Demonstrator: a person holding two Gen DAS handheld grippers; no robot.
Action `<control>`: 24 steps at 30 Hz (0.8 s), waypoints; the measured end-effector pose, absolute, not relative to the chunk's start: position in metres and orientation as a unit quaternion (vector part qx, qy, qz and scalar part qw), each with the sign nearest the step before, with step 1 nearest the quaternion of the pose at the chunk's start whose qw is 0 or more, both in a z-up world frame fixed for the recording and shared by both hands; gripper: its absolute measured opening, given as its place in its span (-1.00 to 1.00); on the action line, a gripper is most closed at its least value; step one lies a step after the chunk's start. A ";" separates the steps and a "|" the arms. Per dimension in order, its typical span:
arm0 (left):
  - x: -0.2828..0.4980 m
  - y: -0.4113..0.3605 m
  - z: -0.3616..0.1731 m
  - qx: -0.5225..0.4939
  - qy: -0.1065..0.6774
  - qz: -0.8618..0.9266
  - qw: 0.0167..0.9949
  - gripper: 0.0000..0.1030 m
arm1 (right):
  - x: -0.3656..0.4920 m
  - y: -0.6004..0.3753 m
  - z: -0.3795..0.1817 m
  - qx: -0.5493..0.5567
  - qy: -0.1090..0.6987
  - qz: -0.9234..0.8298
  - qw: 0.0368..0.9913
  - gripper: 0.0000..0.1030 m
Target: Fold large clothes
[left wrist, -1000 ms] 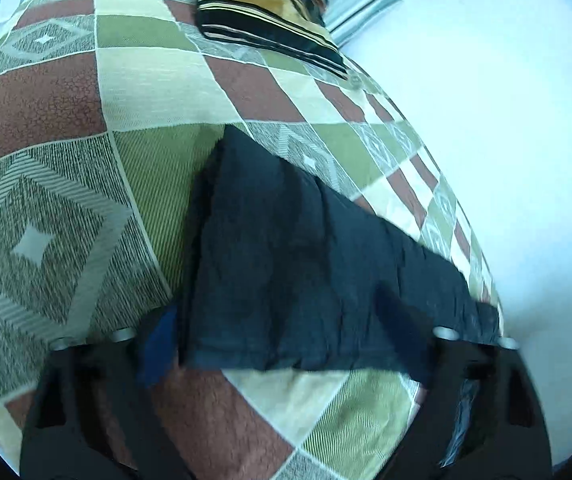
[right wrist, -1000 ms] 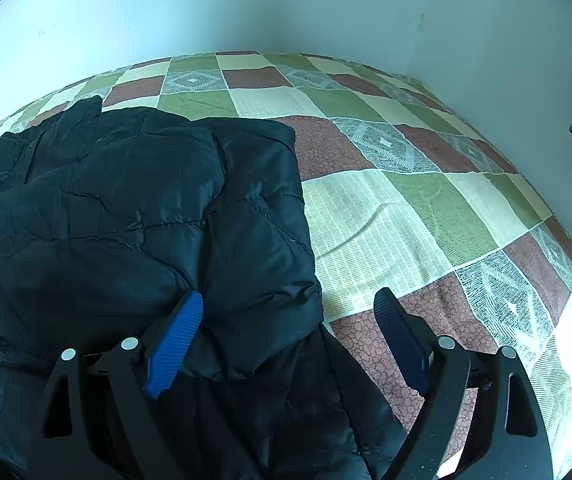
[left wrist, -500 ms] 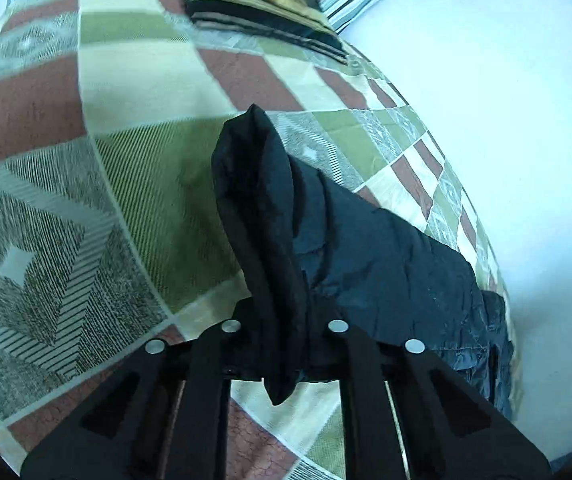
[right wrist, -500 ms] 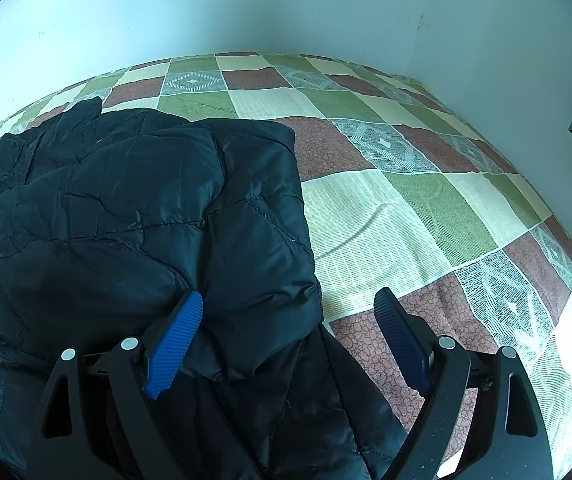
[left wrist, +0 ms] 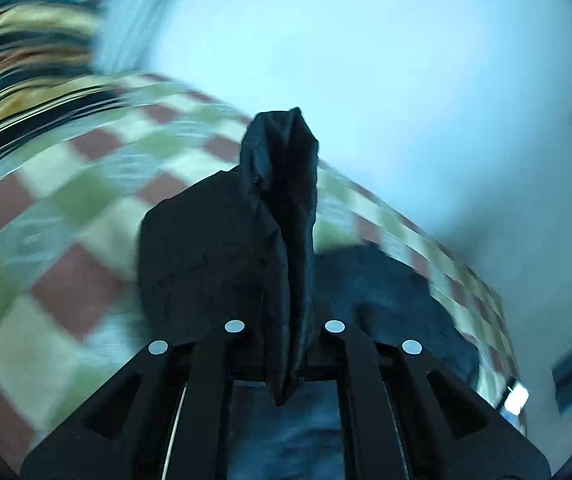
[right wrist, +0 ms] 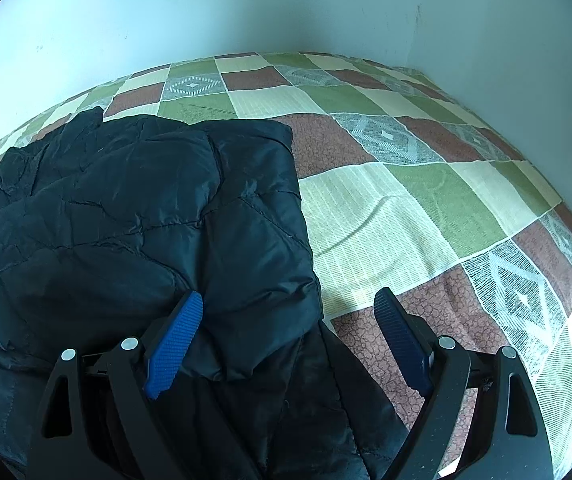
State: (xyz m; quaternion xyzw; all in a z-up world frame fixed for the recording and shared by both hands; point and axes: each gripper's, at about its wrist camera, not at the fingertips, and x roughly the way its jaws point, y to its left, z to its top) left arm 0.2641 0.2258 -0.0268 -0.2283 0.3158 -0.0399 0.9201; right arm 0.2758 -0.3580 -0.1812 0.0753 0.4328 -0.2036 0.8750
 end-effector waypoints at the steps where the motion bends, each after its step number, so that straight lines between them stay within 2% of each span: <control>1: 0.277 0.196 -0.024 -0.213 0.322 -0.065 0.920 -0.85 | 0.276 -0.359 -0.181 0.078 0.433 -0.202 0.875 0.67; 10: 0.339 0.009 -0.058 -0.117 0.385 -0.162 0.901 -0.85 | 0.274 -0.363 -0.185 0.100 0.432 -0.194 0.875 0.67; 16: 0.359 -0.082 -0.102 -0.091 0.437 -0.213 0.869 -0.85 | 0.273 -0.368 -0.187 0.113 0.432 -0.187 0.875 0.67; 24: 0.358 -0.153 -0.135 -0.072 0.468 -0.253 0.844 -0.85 | 0.273 -0.370 -0.188 0.122 0.433 -0.182 0.875 0.67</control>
